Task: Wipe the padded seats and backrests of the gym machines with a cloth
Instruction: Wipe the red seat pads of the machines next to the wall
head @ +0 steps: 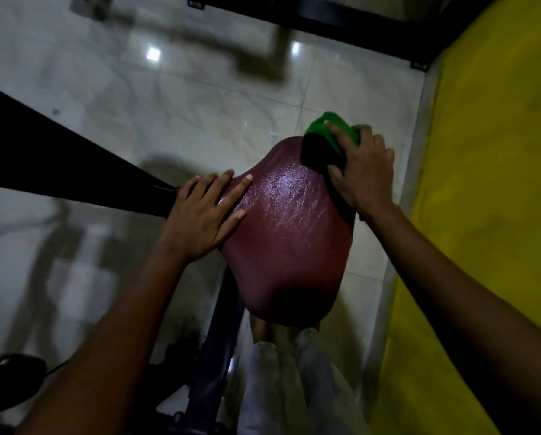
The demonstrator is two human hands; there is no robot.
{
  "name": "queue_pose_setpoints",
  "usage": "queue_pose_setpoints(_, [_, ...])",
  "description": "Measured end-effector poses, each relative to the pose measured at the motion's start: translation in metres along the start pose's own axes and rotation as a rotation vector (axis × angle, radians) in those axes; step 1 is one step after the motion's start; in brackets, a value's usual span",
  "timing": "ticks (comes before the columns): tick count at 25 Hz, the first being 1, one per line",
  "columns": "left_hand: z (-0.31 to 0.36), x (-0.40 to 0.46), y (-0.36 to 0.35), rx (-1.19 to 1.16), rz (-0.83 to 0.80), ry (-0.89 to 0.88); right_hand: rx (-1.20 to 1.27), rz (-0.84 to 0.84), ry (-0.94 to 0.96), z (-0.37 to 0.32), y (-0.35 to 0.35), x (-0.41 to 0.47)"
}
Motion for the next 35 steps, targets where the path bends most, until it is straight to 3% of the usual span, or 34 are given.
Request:
queue_pose_setpoints(4, [-0.001, -0.001, 0.0, 0.003, -0.012, -0.003, -0.001, 0.105, 0.104, -0.008, -0.015, -0.08])
queue_pose_setpoints(7, [0.0, -0.001, -0.001, 0.018, 0.0, -0.006, -0.103, 0.195, 0.294, -0.007, -0.033, -0.153])
queue_pose_setpoints(10, [0.0, -0.002, -0.002, 0.026, -0.005, -0.003, -0.196, 0.21, 0.508, -0.005, -0.03, -0.14])
queue_pose_setpoints(11, [0.0, -0.002, -0.002, 0.02, -0.009, 0.003, -0.189, 0.183, 0.503, -0.008, -0.026, -0.123])
queue_pose_setpoints(14, [0.001, -0.002, -0.003, -0.001, -0.015, 0.015, -0.094, 0.16, 0.251, -0.023, -0.019, -0.094])
queue_pose_setpoints(16, [0.0, -0.003, -0.002, -0.005, -0.029, 0.005, -0.069, 0.168, 0.233, -0.035, -0.027, -0.119])
queue_pose_setpoints(20, [-0.002, -0.002, 0.001, -0.074, -0.064, 0.016, -0.092, 0.161, 0.65, -0.03, -0.044, -0.197])
queue_pose_setpoints(23, [-0.003, -0.001, 0.005, -0.13, -0.066, 0.012, -0.098, 0.176, 0.853, -0.038, -0.048, -0.184])
queue_pose_setpoints(28, [-0.009, 0.0, 0.005, -0.231, -0.061, -0.016, -0.127, 0.225, 0.947, -0.081, -0.054, -0.152])
queue_pose_setpoints(35, [-0.011, -0.002, 0.006, -0.276, -0.074, -0.017, -0.088, 0.125, 1.113, -0.037, -0.044, -0.179])
Point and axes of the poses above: each hand's wrist, its own x-axis towards the middle knuckle, its own y-axis out of the back of the hand, z = x × y, the point moved 1 cm from there along x, towards the middle knuckle, and after that the axes turned 8 degrees about -y, right-handed, at the moved point
